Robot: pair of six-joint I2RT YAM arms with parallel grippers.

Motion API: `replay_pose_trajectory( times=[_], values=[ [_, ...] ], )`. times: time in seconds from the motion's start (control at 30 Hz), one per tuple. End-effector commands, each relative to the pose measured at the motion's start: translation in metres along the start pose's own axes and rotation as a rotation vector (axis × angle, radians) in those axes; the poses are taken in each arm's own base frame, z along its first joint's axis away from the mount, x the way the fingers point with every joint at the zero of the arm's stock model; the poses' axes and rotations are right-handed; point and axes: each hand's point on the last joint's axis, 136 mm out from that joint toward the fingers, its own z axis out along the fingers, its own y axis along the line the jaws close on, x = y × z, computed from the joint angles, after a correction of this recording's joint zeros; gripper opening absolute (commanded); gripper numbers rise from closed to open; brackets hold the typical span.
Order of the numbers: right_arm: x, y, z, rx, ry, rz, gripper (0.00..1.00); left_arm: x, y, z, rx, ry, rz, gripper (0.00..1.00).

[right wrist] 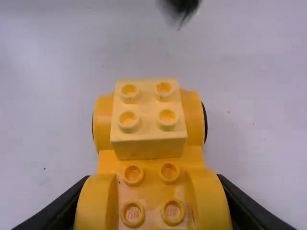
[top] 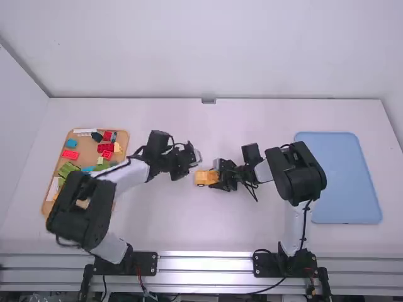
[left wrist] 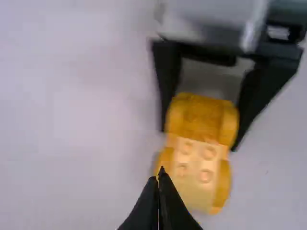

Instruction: Assemble lego blocks to make yellow taxi

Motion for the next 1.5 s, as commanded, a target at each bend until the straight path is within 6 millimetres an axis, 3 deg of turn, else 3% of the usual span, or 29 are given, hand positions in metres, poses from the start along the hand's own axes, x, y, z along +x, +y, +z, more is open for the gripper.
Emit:
replay_pose_trajectory(
  times=[0.0, 0.07, 0.1, 0.17, 0.2, 0.37, 0.53, 0.63, 0.7, 0.83, 0.87, 0.97, 1.1, 1.23, 1.27, 1.37, 1.47],
  values=[
    [0.012, -0.001, -0.003, 0.015, 0.026, 0.014, 0.63, -0.042, 0.03, -0.049, -0.172, -0.076, 0.016, 0.04],
    [0.012, -0.002, -0.004, 0.019, 0.026, 0.018, 0.71, -0.053, 0.047, -0.076, -0.29, -0.085, -0.028, 0.25],
    [0.011, -0.002, -0.004, 0.019, 0.026, 0.017, 0.85, -0.055, 0.058, -0.094, -0.374, -0.079, -0.082, 0.45],
    [0.011, -0.002, -0.005, 0.02, 0.025, 0.016, 0.93, -0.055, 0.064, -0.104, -0.422, -0.072, -0.115, 0.55],
    [0.008, -0.001, -0.006, 0.016, 0.029, 0.021, 0.96, -0.055, 0.066, -0.115, -0.454, -0.069, -0.138, 0.99],
    [-0.004, -0.004, -0.022, 0.05, 0.113, 0.046, 0.99, -0.058, 0.071, -0.142, -0.511, -0.095, -0.171, 0.99],
    [-0.033, -0.019, -0.058, 0.151, 0.26, 0.035, 0.99, -0.05, 0.08, -0.164, -0.567, -0.108, -0.243, 0.99],
    [-0.062, -0.039, -0.081, 0.249, 0.285, 0.032, 0.99, -0.047, 0.081, -0.166, -0.577, -0.098, -0.25, 0.99],
    [-0.102, -0.057, -0.099, 0.314, 0.228, 0.01, 0.99, -0.044, 0.083, -0.167, -0.592, -0.085, -0.258, 0.99],
    [-0.148, -0.062, -0.107, 0.293, 0.129, -0.049, 0.99, -0.025, 0.105, -0.187, -0.759, -0.052, -0.408, 0.99],
    [-0.165, -0.063, -0.109, 0.271, 0.084, -0.041, 0.99, -0.012, 0.117, -0.202, -0.862, -0.051, -0.524, 0.99],
    [-0.191, -0.065, -0.104, 0.226, 0.016, 0.027, 0.98, 0.012, 0.126, -0.222, -0.977, -0.013, -0.638, 0.99],
    [-0.217, -0.067, -0.072, 0.139, -0.027, 0.076, 0.98, 0.055, 0.125, -0.244, -1.092, 0.111, -0.746, 0.99],
    [-0.222, -0.069, -0.035, 0.067, -0.009, 0.057, 0.99, 0.085, 0.126, -0.249, -1.126, 0.146, -0.883, 0.99],
    [-0.222, -0.068, -0.034, 0.064, -0.008, 0.057, 0.99, 0.087, 0.126, -0.249, -1.132, 0.147, -0.892, 0.99],
    [-0.225, -0.07, -0.018, 0.03, 0.006, 0.067, 0.98, 0.12, 0.125, -0.266, -1.257, 0.16, -1.083, 0.99],
    [-0.224, -0.072, -0.017, 0.026, 0.011, 0.047, 0.98, 0.137, 0.129, -0.268, -1.289, 0.166, -1.14, 0.99]
  ],
)
